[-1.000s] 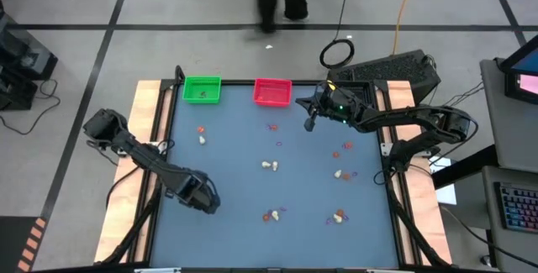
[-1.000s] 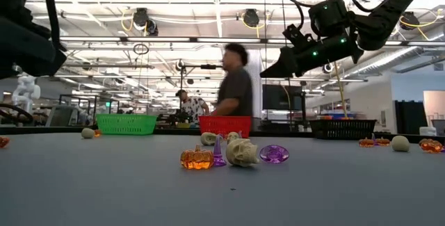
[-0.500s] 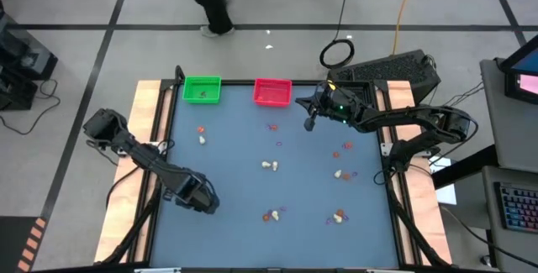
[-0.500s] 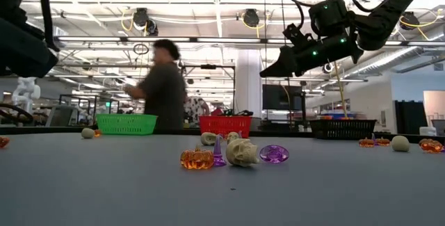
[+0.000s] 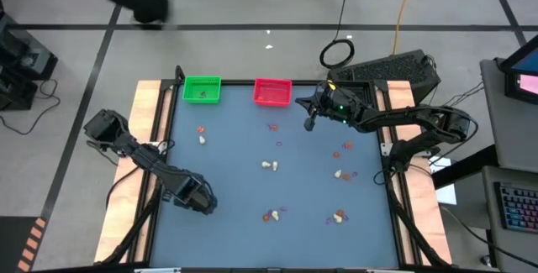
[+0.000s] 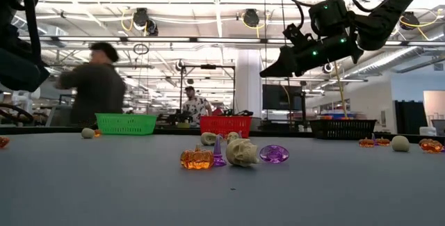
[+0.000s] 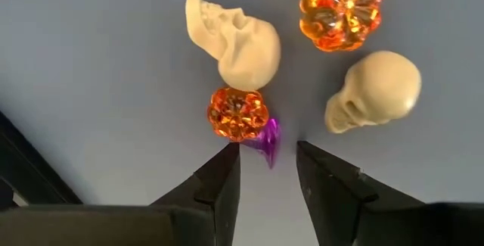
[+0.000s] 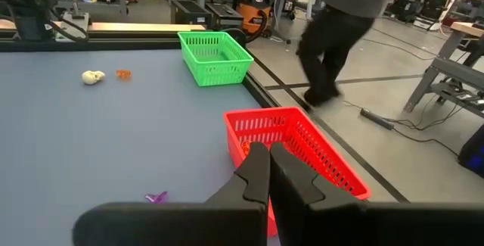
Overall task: Sort Halloween decoration
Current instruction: Put the purple witch hat toy into the green bin
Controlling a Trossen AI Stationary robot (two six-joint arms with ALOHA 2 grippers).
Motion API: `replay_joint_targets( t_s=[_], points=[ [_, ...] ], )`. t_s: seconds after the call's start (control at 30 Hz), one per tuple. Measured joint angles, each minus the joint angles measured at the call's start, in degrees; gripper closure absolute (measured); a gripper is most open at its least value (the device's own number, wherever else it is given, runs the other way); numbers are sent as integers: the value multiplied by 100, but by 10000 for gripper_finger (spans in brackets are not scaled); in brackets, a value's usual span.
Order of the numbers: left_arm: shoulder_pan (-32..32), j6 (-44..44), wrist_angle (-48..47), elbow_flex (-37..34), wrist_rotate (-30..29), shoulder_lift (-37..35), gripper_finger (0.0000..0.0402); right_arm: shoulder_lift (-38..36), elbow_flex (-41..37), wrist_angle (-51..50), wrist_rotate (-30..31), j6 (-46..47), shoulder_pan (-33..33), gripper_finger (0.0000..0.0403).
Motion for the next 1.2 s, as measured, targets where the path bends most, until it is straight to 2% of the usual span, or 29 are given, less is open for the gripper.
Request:
replay_joint_targets(
  t_s=[0.2,0.43,0.53,0.7,0.97,1.1,1.2],
  points=[
    [0,142,27,-30,15,-6,285,0,0,37,0,1,2,403],
    [0,287,151,-20,22,-4,363,0,0,37,0,0,2,403],
    [0,470,123,-20,207,-19,392,0,0,37,0,1,1,403],
    [15,775,119,95,228,-172,397,0,0,37,0,2,2,403],
    [400,2363,-22,560,53,-512,400,0,0,76,0,2,2,403],
    [1007,3360,-603,741,-331,-781,400,0,0,72,0,23,2,403],
    [1710,4199,-1169,821,-797,-978,401,0,0,72,0,44,2,403]
  ],
)
